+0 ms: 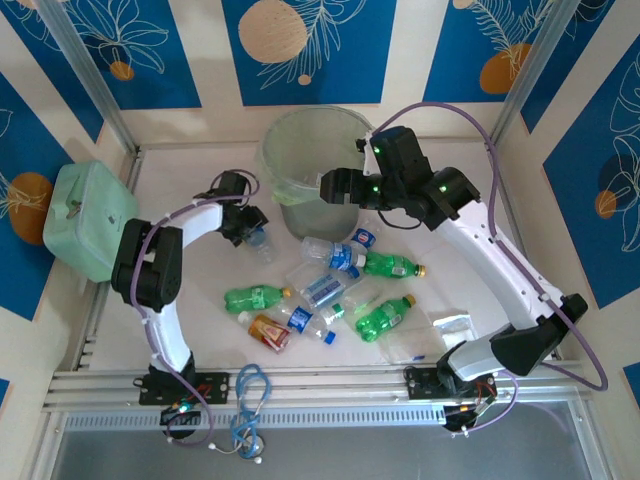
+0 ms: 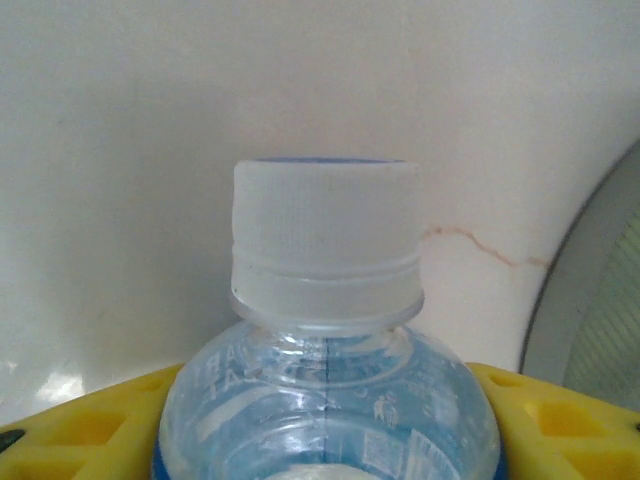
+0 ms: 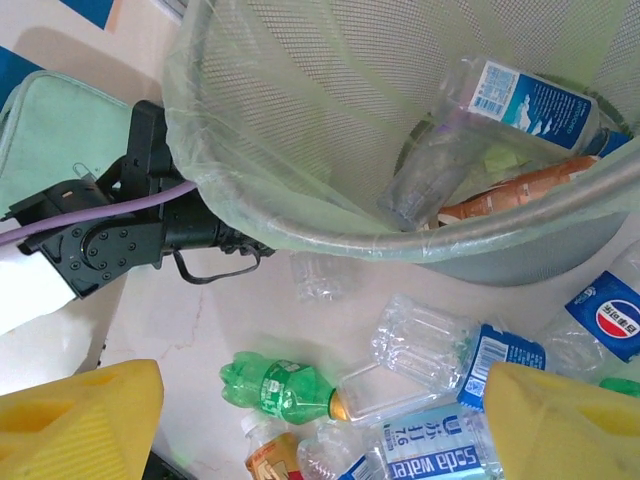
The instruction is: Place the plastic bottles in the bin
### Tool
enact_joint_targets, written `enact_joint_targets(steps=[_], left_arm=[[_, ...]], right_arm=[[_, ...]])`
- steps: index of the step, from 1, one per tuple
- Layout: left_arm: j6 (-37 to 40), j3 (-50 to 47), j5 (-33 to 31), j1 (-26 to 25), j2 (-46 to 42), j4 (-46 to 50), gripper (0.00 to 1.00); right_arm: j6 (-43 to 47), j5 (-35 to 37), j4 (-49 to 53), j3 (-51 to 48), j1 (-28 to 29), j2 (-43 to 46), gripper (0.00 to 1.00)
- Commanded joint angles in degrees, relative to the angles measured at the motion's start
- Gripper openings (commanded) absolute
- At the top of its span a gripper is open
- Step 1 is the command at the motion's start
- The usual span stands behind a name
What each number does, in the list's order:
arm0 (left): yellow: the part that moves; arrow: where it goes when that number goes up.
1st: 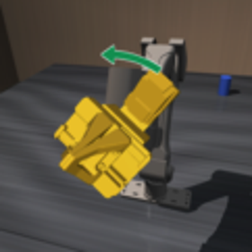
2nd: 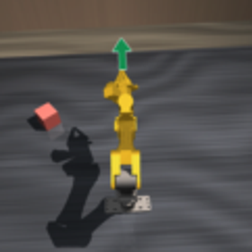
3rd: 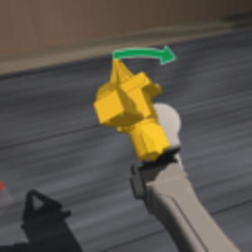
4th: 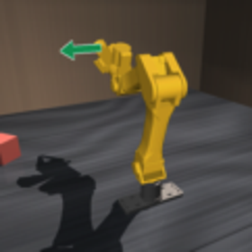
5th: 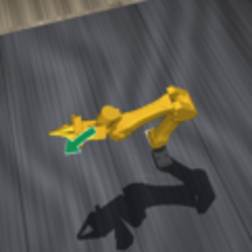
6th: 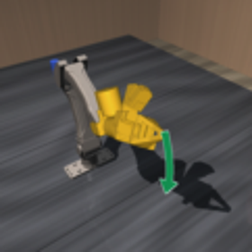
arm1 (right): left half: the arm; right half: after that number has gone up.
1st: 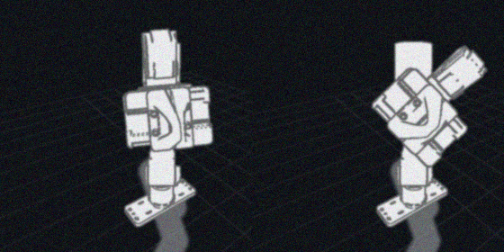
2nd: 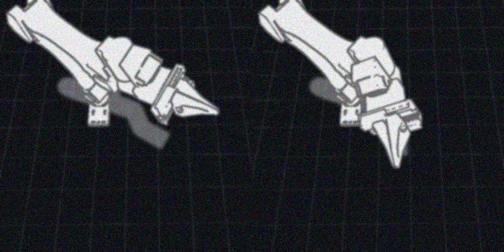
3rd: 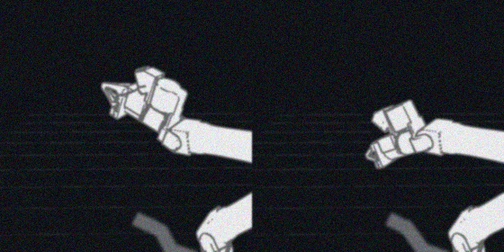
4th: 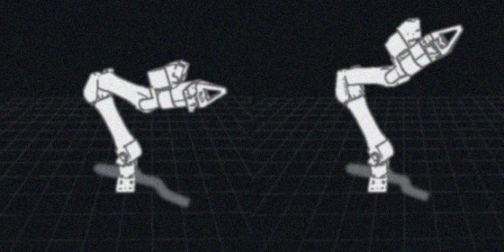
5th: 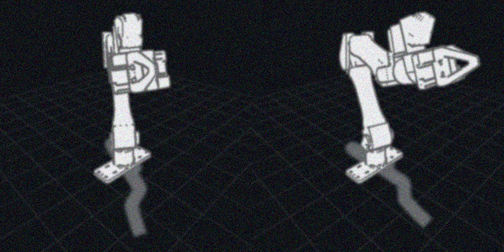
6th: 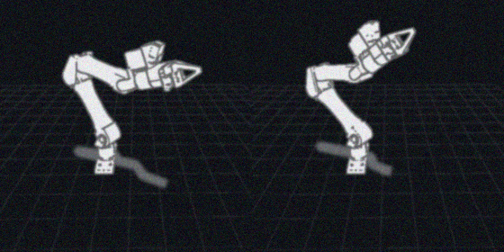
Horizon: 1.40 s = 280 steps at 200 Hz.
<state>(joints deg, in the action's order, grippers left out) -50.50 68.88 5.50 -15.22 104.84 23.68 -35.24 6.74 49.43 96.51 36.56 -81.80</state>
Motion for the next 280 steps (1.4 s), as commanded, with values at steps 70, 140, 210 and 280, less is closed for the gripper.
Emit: enact_joint_targets(steps=[70, 140, 210, 280], left_arm=[[-3.8, 3.1, 3.2, 1.2, -28.9, -4.5, 0.51], [-20.4, 3.8, 23.5, 1.1, -28.6, -40.4, 0.51], [-32.7, 2.6, 30.7, -1.8, -23.2, -66.8, 0.51], [-36.2, 4.8, 34.0, -6.1, -19.3, -74.1, 0.54]], right_arm=[[0.8, -14.9, 0.3, 12.1, 0.8, -2.8, 0.85], [-1.6, -23.1, -3.3, 13.4, -0.5, -3.9, 0.92], [-1.4, -24.5, -1.1, 19.3, -2.3, -8.6, 0.97], [-1.3, -27.6, -2.1, 25.1, -2.5, -13.7, 0.95]])
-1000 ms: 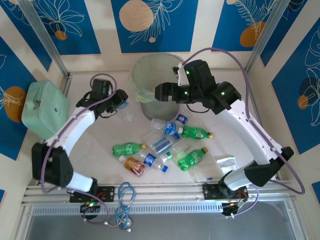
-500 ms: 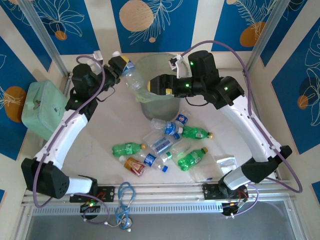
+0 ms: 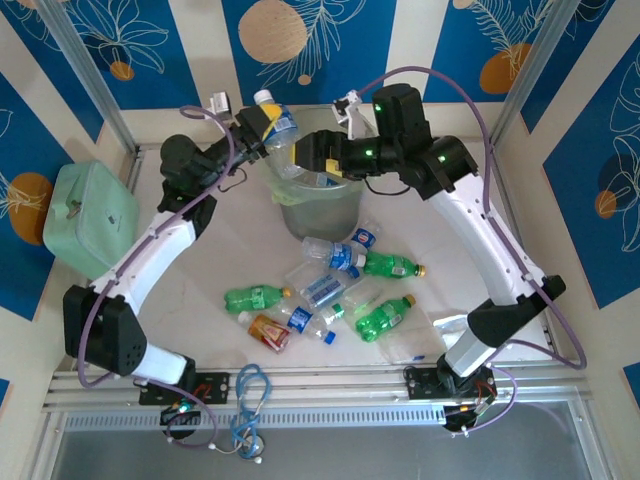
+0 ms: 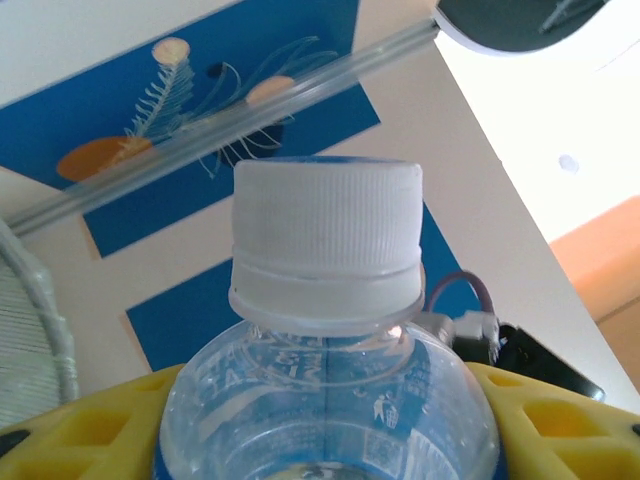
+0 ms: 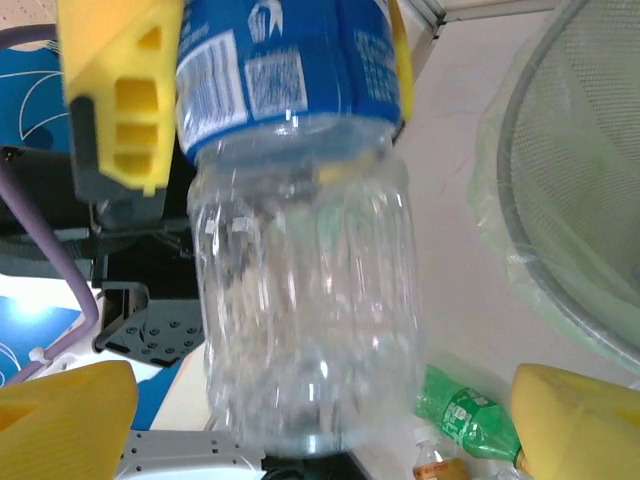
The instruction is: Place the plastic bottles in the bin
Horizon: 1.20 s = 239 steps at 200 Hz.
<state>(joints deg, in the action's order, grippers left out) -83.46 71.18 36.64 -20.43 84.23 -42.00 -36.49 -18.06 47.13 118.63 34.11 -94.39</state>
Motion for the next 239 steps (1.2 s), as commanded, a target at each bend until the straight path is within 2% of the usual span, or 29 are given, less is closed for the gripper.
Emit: enact_joint_targets(steps=[1, 40, 126, 239], left_arm=[[-3.3, 2.5, 2.8, -0.9, 1.4, -8.6, 0.54], [-4.3, 3.0, 2.8, -1.1, 2.2, -9.5, 0.54], [-4.9, 4.1, 3.4, -1.9, 3.8, -8.8, 0.54], [-4.4, 4.4, 3.2, -2.6, 5.0, -7.3, 0.52]], right_arm=[[-0.1, -2.8, 0.2, 3.0, 0.0, -1.1, 0.95], [0.0, -4.3, -0.3, 3.6, 0.3, -2.3, 0.89], [-0.8, -4.8, -1.2, 3.3, 0.6, -3.0, 0.82], [-0.8, -3.9, -1.4, 2.1, 0.6, -2.6, 0.65]])
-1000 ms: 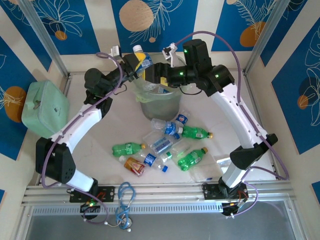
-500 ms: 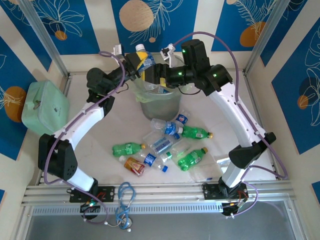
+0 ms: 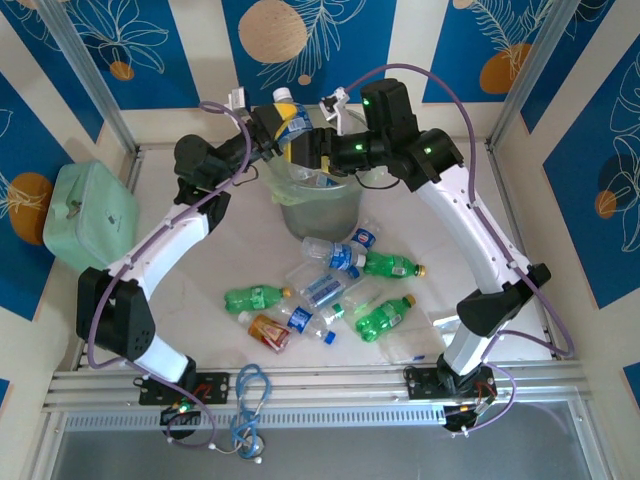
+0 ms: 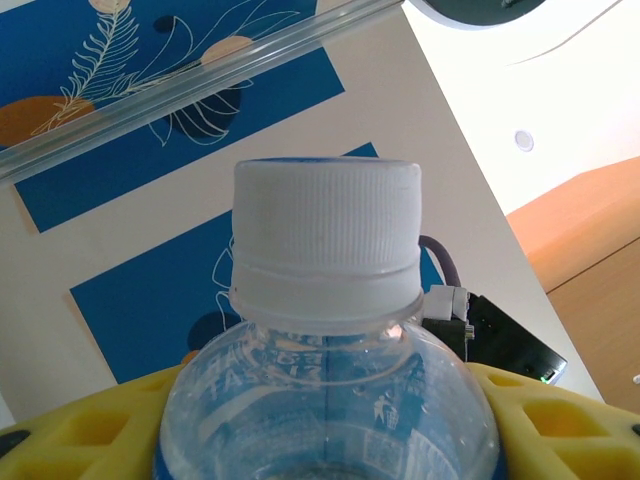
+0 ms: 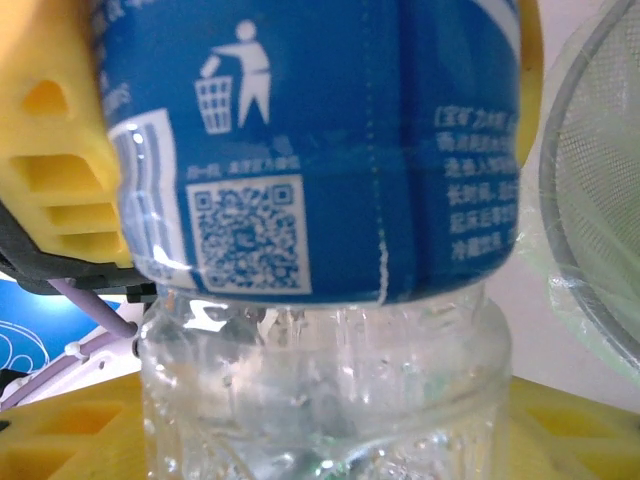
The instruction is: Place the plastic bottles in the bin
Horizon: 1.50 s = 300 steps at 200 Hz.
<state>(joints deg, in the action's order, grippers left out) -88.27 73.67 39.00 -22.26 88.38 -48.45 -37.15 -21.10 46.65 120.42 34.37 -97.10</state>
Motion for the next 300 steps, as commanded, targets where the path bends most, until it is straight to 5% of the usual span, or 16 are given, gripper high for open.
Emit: enact_joint_targets(steps=[1, 43, 73, 91, 102, 154, 203, 234, 300], left_arm=[[0.4, 1.9, 0.8, -0.7, 0.9, -0.9, 0.52], [1.9, 1.9, 0.8, -0.7, 0.8, 1.4, 0.56], [4.5, 2.6, 0.6, -0.8, 0.6, 5.0, 0.68], [6.8, 3.0, 0.5, -0.7, 0.1, 8.0, 0.82], [9.2, 3.5, 0.2, -0.7, -0.4, 11.5, 1.00], [26.5, 5.7, -6.4, 0.6, -6.6, 34.1, 1.00], [39.1, 3.9, -19.1, 1.1, -14.8, 50.4, 1.00], [41.3, 1.2, -24.8, 1.3, -17.8, 56.2, 1.00], [36.2, -9.1, -26.4, 1.2, -19.8, 65.5, 0.91]], right_arm=[[-0.1, -0.8, -0.9, 0.3, 0.3, 0.1, 0.64], [-0.2, -0.1, -1.0, 0.1, 0.3, 0.3, 0.61], [-0.2, 0.5, -0.7, 0.2, 0.1, 0.3, 0.59], [-0.1, 0.9, -0.6, 0.0, 0.0, 0.3, 0.59], [0.0, 1.2, -0.4, -0.1, 0.0, 0.3, 0.59], [1.0, 4.6, 2.1, 0.6, -2.1, -0.1, 0.58], [3.5, 9.7, 7.1, 4.3, -4.2, -3.0, 0.58], [4.3, 12.1, 10.4, 9.1, -6.1, -6.8, 0.58], [6.3, 16.1, 15.5, 17.7, -7.8, -15.8, 0.58]])
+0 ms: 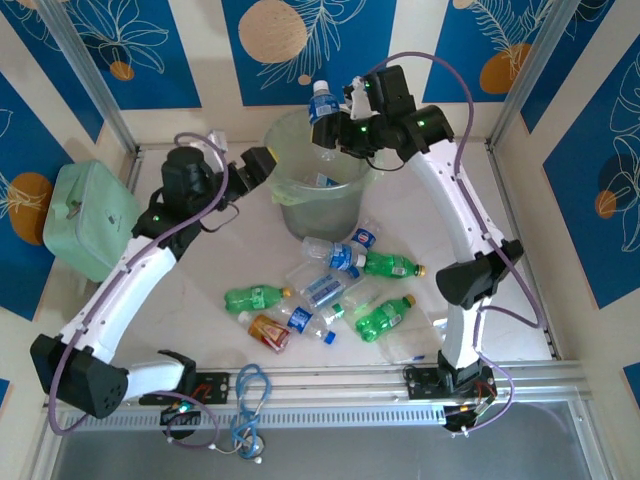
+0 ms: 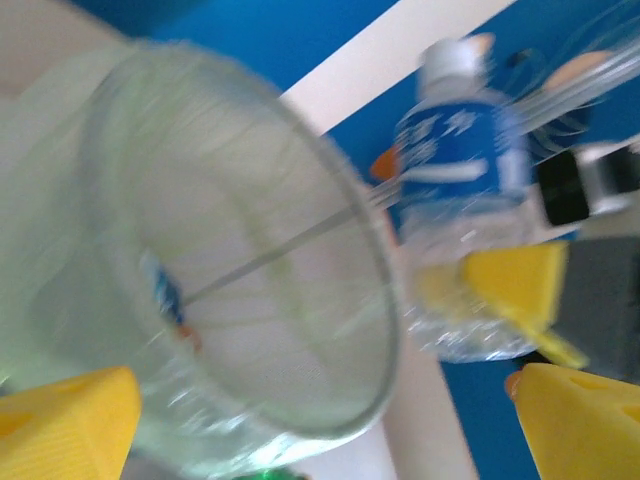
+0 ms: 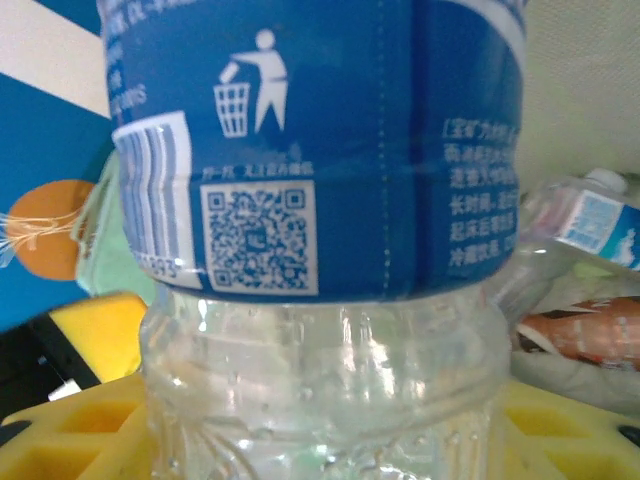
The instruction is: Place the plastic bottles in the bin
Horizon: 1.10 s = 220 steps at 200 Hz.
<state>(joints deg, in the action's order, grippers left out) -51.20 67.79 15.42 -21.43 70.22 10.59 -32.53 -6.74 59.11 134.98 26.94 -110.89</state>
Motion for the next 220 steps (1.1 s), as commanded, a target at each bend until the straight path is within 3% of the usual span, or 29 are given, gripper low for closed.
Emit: enact_joint_targets(steps=[1, 110, 162, 220], left_arm=[[-0.9, -3.3, -2.9, 0.4, -1.7, 6.7, 0.91], [4.3, -7.2, -8.8, 0.3, -4.5, 21.9, 0.86], [2.8, -10.4, -10.5, 0.4, -5.8, 24.7, 0.87], [3.6, -12.7, -7.9, 0.4, -4.7, 23.2, 0.82]], right_arm=[[1.7, 1.8, 3.1, 3.2, -0.4, -2.1, 0.58], [2.5, 3.9, 4.4, 3.5, -0.8, -6.7, 0.61], [2.3, 4.1, 4.6, 4.0, -0.9, -7.1, 0.73], [2.0, 4.5, 5.8, 7.0, -0.8, -4.9, 0.77]])
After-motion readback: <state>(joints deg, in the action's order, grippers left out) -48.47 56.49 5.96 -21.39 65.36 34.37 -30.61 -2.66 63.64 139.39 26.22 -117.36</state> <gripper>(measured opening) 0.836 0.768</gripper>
